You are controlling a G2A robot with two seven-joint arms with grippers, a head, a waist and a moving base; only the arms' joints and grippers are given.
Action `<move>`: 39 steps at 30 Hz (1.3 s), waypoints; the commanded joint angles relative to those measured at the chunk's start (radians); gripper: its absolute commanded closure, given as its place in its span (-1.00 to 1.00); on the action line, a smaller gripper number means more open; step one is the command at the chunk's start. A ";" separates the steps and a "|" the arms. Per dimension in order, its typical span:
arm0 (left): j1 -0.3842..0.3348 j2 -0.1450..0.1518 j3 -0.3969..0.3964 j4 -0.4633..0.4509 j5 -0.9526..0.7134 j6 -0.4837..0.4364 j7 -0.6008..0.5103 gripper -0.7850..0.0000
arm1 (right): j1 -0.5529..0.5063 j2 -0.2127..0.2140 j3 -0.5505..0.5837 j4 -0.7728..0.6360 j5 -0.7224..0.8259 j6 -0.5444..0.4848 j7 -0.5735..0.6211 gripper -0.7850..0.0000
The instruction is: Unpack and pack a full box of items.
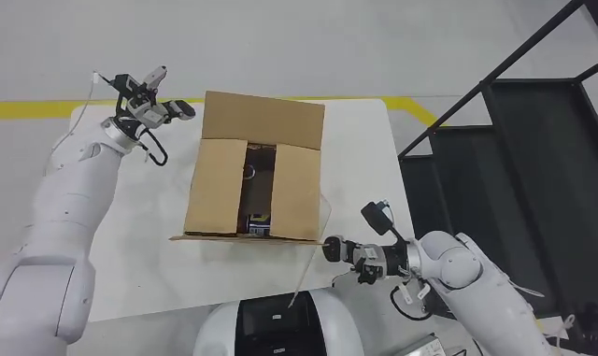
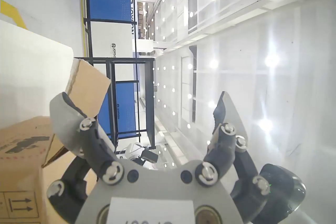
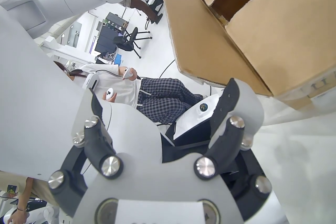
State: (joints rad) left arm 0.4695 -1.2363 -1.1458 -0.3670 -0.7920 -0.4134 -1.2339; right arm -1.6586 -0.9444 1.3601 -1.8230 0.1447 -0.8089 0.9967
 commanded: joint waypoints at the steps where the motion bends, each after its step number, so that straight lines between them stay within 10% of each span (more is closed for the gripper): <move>1: -0.005 0.005 -0.004 0.011 0.023 -0.026 0.033 -1.00 | 0.008 0.001 -0.001 0.002 0.008 0.003 -0.010 -1.00; 21: -0.001 -0.009 0.027 -0.003 0.132 -0.138 0.185 -1.00 | 0.019 0.008 0.011 -0.003 0.013 0.022 -0.120 -1.00; 30: 0.093 0.009 -0.004 -0.162 0.149 -0.115 0.253 -1.00 | -0.013 0.002 0.075 0.034 -0.200 0.047 -0.339 -1.00; 39: 0.198 0.043 -0.077 -0.293 0.154 -0.147 0.270 -1.00 | -0.079 0.004 0.025 0.079 -0.424 0.108 -0.295 -1.00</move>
State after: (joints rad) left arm 0.6586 -1.1967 -1.2165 -0.6512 -0.6442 -0.5554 -0.9717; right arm -1.7353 -0.9405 1.4014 -1.7476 -0.2781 -0.6993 0.6894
